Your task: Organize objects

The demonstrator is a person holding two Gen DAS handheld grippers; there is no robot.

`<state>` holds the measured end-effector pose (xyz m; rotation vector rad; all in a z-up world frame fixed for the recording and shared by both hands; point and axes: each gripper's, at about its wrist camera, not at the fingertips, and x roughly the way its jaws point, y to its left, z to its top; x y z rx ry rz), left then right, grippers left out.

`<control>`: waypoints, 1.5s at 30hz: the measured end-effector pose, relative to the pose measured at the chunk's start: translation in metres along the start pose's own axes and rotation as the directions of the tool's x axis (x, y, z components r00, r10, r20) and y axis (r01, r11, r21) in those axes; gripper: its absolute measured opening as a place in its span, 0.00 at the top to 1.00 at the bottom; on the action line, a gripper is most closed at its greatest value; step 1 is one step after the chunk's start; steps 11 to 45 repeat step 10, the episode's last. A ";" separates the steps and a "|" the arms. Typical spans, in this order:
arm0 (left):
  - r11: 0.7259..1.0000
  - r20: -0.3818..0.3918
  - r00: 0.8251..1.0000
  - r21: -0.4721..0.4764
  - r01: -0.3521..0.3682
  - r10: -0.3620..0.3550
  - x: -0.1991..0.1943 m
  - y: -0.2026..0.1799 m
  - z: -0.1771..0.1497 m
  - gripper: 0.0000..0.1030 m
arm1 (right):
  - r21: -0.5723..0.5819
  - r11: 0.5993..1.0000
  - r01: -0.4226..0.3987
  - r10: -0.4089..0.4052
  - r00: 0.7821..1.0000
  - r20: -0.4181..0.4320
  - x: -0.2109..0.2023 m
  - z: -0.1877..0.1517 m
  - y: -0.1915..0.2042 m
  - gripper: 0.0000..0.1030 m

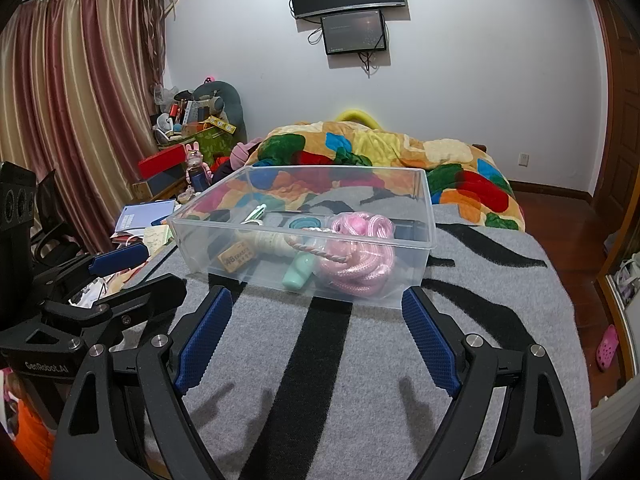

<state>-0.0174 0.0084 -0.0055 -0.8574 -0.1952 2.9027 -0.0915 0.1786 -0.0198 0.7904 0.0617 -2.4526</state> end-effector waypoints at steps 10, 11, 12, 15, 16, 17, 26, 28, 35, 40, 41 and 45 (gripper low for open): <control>1.000 0.012 1.000 -0.018 -0.004 0.005 -0.003 0.005 0.001 0.05 | 0.000 1.000 0.001 -0.001 1.000 -0.001 -0.001 -0.001 0.001 0.17; 1.000 0.012 1.000 -0.018 -0.004 0.005 -0.003 0.005 0.001 0.05 | 0.000 1.000 0.001 -0.001 1.000 -0.001 -0.001 -0.001 0.001 0.17; 1.000 0.012 1.000 -0.018 -0.004 0.005 -0.003 0.005 0.001 0.05 | 0.000 1.000 0.001 -0.001 1.000 -0.001 -0.001 -0.001 0.001 0.17; 1.000 0.012 1.000 -0.018 -0.004 0.005 -0.003 0.005 0.001 0.05 | 0.000 1.000 0.001 -0.001 1.000 -0.001 -0.001 -0.001 0.001 0.17; 1.000 0.012 1.000 -0.018 -0.004 0.005 -0.003 0.005 0.001 0.05 | 0.000 1.000 0.001 -0.001 1.000 -0.001 -0.001 -0.001 0.001 0.17; 1.000 0.012 1.000 -0.018 -0.004 0.005 -0.003 0.005 0.001 0.05 | 0.000 1.000 0.001 -0.001 1.000 -0.001 -0.001 -0.001 0.001 0.17; 1.000 0.012 1.000 -0.018 -0.004 0.005 -0.003 0.005 0.001 0.05 | 0.000 1.000 0.001 -0.001 1.000 -0.001 -0.001 -0.001 0.001 0.17; 1.000 0.012 1.000 -0.018 -0.004 0.005 -0.003 0.005 0.001 0.05 | 0.000 1.000 0.001 -0.001 1.000 -0.001 -0.001 -0.001 0.001 0.17; 1.000 0.012 1.000 -0.018 -0.004 0.005 -0.003 0.005 0.001 0.05 | 0.000 1.000 0.001 -0.001 1.000 -0.001 -0.001 -0.001 0.001 0.17; 1.000 0.012 1.000 -0.018 -0.004 0.005 -0.003 0.005 0.001 0.05 | 0.000 1.000 0.001 -0.001 1.000 -0.001 -0.001 -0.001 0.001 0.17; 1.000 0.012 1.000 -0.018 -0.004 0.005 -0.003 0.005 0.001 0.05 | 0.000 1.000 0.001 -0.001 1.000 -0.001 -0.001 -0.001 0.001 0.17; 1.000 0.012 1.000 -0.018 -0.004 0.005 -0.003 0.005 0.001 0.05 | 0.000 1.000 0.001 -0.001 1.000 -0.001 -0.001 -0.001 0.001 0.17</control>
